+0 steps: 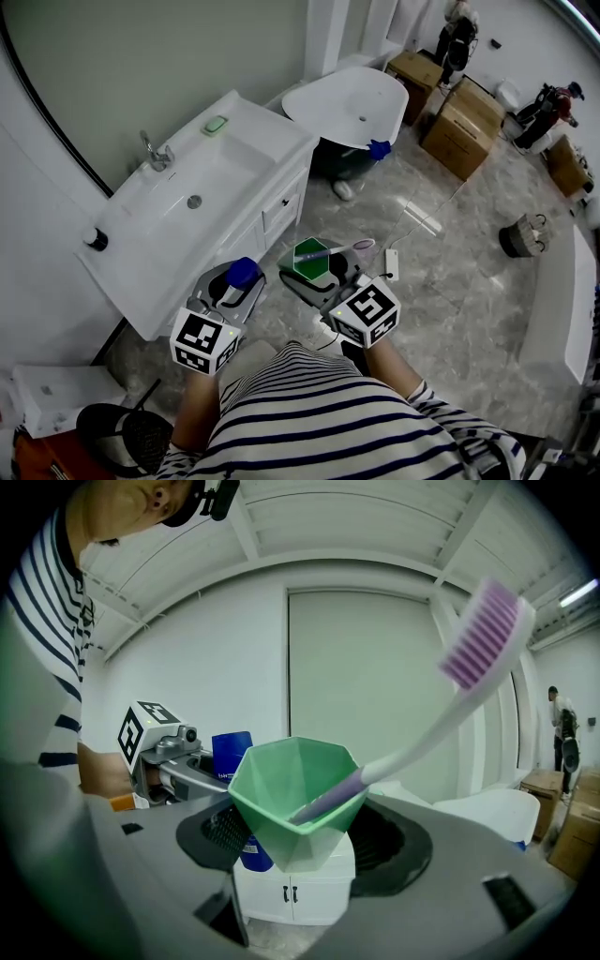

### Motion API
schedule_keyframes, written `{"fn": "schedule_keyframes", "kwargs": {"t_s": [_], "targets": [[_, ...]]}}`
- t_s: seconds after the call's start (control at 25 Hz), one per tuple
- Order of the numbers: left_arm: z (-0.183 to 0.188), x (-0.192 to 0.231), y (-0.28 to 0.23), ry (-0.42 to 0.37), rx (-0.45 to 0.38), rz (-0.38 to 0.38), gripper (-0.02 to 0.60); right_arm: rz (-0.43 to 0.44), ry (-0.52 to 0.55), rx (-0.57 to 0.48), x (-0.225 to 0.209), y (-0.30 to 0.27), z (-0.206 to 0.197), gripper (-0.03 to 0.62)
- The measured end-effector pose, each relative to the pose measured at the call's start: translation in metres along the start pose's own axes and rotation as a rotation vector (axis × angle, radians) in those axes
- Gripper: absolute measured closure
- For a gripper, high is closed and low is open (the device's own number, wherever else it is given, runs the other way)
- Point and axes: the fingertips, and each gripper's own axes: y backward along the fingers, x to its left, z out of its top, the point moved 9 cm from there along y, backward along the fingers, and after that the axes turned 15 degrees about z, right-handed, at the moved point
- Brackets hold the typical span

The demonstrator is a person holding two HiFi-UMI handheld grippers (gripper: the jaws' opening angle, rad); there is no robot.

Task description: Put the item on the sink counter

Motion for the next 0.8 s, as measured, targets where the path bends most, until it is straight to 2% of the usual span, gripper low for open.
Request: {"fn": "schedule_keyframes", "kwargs": {"t_s": [0.44, 0.8], "targets": [[-0.001, 0.035, -0.045, 0.016, 0.004, 0.039, 0.423, 0.037, 0.01, 0.002, -0.048, -0.028, 0.001, 0.286], [0.007, 0.097, -0.121, 0.046, -0.005, 0.037, 0.423, 0.044, 0.018, 0.033, -0.132, -0.08, 0.016, 0.286]]}}
